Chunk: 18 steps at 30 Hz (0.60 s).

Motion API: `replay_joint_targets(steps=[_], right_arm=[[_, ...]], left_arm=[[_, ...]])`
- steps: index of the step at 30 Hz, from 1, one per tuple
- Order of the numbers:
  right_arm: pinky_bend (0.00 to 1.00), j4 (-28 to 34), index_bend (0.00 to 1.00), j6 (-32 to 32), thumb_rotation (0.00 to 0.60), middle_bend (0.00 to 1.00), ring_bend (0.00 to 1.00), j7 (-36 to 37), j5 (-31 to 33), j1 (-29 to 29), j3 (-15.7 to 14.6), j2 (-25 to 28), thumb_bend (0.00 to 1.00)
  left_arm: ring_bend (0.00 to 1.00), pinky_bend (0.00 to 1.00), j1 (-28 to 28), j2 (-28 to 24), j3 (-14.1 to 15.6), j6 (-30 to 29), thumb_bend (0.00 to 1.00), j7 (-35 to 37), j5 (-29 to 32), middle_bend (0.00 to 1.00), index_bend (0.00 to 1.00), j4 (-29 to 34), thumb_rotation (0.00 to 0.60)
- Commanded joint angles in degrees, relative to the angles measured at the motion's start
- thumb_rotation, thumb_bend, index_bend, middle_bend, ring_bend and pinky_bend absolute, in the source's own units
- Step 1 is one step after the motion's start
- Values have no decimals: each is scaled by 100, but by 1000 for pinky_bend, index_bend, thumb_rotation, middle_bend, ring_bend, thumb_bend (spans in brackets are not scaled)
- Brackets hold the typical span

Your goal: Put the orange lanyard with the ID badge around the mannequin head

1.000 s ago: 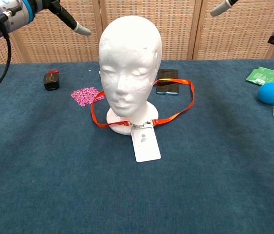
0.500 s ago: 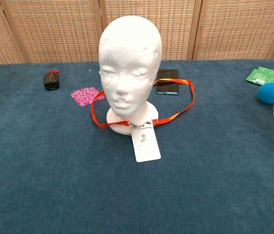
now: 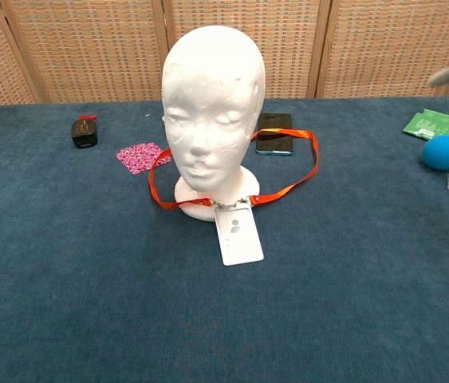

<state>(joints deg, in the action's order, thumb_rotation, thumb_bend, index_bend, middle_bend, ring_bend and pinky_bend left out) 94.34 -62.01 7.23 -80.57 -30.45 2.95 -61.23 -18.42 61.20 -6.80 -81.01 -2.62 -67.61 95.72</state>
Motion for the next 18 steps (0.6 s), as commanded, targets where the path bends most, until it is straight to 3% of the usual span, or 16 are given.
replay_joint_targets(steps=[1,10,18], right_arm=[[994,197,10,338,600,802,883,-81,-500,-34,-329,-134,870],[994,268,45,1050,600,802,886,-670,-570,-516,-238,-742,872],[993,-103,63,1951,600,802,886,-1362,184,-1149,87,-1565,872]], left_arm=[[0,0,99,-37,48,-32,0,49,-87,0,0,41,600],[0,0,147,-21,19,107,1,33,-217,0,0,-16,600],[0,0,113,40,-48,275,3,-21,-270,0,0,-80,600]])
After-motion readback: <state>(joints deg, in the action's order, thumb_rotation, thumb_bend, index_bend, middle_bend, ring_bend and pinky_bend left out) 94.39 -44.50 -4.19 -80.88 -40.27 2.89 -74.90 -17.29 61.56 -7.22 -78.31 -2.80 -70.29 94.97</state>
